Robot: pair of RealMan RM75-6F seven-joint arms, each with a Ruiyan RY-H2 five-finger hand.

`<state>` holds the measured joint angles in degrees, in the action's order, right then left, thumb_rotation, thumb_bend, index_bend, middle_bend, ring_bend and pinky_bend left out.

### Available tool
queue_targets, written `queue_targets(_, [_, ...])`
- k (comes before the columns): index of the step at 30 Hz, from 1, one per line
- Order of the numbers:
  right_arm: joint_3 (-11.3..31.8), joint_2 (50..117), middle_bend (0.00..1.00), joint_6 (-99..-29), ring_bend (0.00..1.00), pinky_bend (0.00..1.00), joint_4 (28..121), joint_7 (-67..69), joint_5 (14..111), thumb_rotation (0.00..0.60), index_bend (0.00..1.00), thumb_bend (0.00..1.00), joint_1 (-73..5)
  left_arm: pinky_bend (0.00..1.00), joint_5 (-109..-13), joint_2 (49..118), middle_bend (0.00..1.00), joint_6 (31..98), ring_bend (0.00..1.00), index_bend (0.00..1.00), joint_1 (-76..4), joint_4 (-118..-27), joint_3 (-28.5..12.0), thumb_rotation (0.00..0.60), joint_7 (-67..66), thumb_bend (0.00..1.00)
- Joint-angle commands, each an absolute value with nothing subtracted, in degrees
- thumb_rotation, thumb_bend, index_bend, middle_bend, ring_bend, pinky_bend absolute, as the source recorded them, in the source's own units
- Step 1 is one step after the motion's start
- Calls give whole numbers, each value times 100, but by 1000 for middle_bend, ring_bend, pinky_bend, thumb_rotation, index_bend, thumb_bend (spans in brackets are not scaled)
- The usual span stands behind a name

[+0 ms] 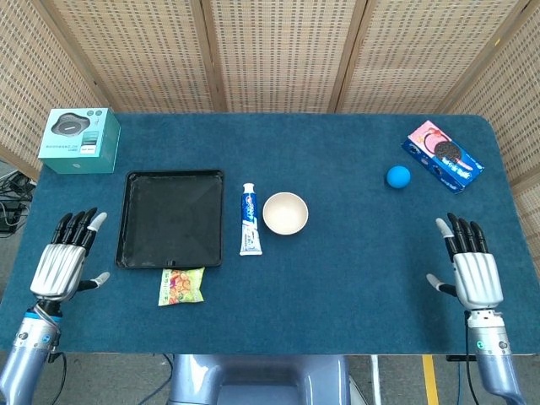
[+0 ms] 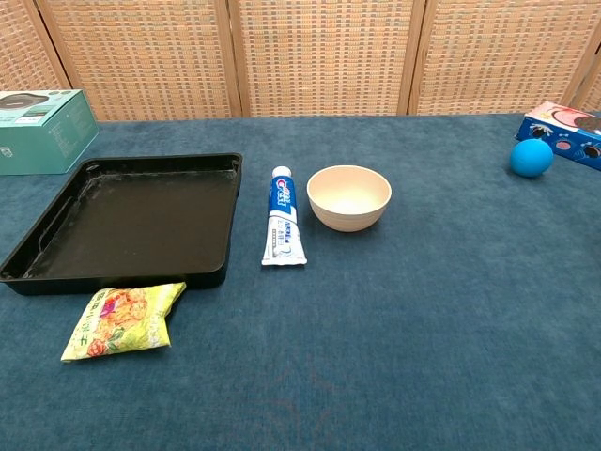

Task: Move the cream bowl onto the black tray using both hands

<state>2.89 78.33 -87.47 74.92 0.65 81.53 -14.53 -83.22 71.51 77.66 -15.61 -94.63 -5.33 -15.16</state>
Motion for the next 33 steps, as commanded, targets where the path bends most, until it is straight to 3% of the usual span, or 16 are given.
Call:
queue_targets(1, [362, 7797, 0, -8749, 0, 0, 7444, 207, 8166, 600, 0, 156, -1424, 0, -8368, 7122, 0, 7561, 0, 52, -1857, -9522, -761, 600, -1632, 89])
queue_targets(4, [406, 7780, 0, -8716, 0, 0, 7423, 318, 8168, 600, 0, 156, -1415, 0, -8288, 7084, 0, 7300, 0, 114, -2172, -9571, -1012, 600, -1712, 160])
queue_targets(8, [460, 7766, 0, -8671, 0, 0, 7394, 450, 8157, 600, 0, 156, -1401, 0, -8130, 7139, 0, 6885, 0, 182, -2670, -9525, -1374, 600, -1809, 171])
queue_targets(12, [535, 7746, 0, -8630, 0, 0, 7338, 575, 8120, 600, 0, 157, -1383, 0, -7881, 7368, 0, 6295, 0, 357, -3270, -9272, -1660, 600, -1923, 179])
queue_targets(15, [604, 7726, 0, -8606, 0, 0, 7304, 676, 8061, 600, 0, 159, -1361, 0, -7780, 7659, 0, 5907, 0, 414, -3680, -8960, -1746, 600, -1975, 181])
queue_targets(26, [719, 7705, 0, -8427, 0, 0, 7191, 935, 7989, 600, 0, 158, -1309, 0, -7452, 9178, 0, 4814, 0, 475, -5110, -7376, -1798, 600, -2342, 183])
queue_targets(33, [763, 7696, 0, -8411, 0, 0, 7176, 1039, 8022, 600, 0, 158, -1283, 0, -7288, 9814, 0, 4566, 0, 508, -5590, -6768, -1767, 600, -2439, 187])
